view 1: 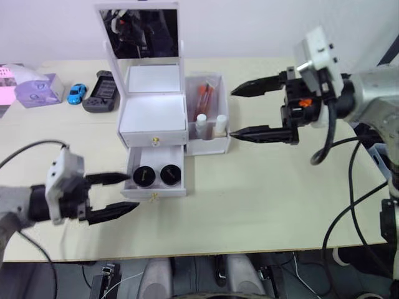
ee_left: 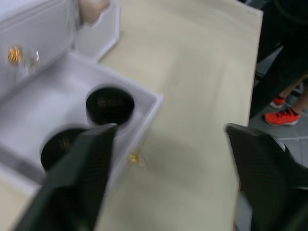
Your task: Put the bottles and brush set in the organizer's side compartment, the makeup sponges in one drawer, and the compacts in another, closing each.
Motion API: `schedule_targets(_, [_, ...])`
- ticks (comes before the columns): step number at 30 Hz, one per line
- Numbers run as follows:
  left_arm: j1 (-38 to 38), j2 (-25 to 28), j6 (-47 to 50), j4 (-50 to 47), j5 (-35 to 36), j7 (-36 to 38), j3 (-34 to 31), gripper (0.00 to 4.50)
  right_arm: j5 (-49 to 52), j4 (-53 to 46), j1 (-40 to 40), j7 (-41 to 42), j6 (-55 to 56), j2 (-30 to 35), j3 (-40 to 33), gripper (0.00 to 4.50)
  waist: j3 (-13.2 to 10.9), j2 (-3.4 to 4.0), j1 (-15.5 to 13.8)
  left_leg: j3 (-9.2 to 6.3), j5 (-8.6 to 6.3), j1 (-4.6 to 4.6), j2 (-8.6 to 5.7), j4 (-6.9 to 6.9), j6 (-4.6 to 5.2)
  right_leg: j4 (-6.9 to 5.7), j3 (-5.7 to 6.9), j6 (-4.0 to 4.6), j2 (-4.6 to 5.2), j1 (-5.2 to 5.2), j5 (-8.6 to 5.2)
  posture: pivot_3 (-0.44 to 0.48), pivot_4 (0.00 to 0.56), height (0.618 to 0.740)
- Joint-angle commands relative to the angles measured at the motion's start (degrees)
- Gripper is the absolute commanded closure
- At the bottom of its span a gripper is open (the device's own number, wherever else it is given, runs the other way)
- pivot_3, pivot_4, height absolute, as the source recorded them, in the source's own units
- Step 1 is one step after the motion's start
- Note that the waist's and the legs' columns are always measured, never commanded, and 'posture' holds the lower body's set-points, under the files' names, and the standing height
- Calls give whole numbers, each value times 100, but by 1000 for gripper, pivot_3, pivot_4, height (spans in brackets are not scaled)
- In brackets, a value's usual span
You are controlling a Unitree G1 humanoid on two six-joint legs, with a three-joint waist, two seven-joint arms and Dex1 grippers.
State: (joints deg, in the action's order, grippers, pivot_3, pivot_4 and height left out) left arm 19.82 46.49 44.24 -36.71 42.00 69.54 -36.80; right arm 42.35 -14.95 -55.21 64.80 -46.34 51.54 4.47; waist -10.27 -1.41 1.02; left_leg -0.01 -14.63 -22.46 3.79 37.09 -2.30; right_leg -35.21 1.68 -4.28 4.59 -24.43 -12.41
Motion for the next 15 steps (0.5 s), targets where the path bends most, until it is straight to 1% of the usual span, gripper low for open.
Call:
schedule_targets(1, [591,-302,-510,-85,-244,-111,-197,2928,-218,223,-304,265,265,-98,37,0,0,-2,-17,0,0,0,0,0,0,-1,0,0,0,-1,0,0,150,735])
schedule_targets(2, [725,-436,-629,-46,-284,-194,-169,3372,-278,286,-341,318,295,-126,67,0,0,0,-33,-3,0,0,0,0,0,-1,2,0,-2,-1,0,0,150,735])
schedule_targets(4, [885,-681,-951,65,-561,-427,105,4400,-406,405,-410,419,337,-139,143,0,0,1,-45,-4,-1,0,0,0,-1,-1,3,1,-1,-7,-1,0,150,735])
schedule_targets(6, [882,-875,-1169,158,-743,-694,341,4457,-486,466,-448,489,324,-134,175,0,0,2,-41,-3,-1,1,-2,2,-2,5,3,-1,3,-13,-2,0,150,735])
schedule_targets(10, [623,-1252,-1469,411,-939,-1165,882,4457,-559,429,-419,575,172,-80,195,0,1,1,-29,0,-1,0,-2,3,-2,7,1,2,5,-2,0,0,150,735])
schedule_targets(12, [475,-1401,-1802,637,-1274,-1401,1208,4457,-580,379,-370,564,78,-49,173,0,2,1,-29,0,-1,-2,-2,0,-1,3,1,6,3,1,3,0,150,735])
schedule_targets(15, [195,-1574,-2087,962,-1503,-1653,1586,4457,-613,315,-304,502,-9,-5,111,0,3,3,-30,0,0,-2,-1,-5,0,0,1,7,-2,-2,3,0,150,735])
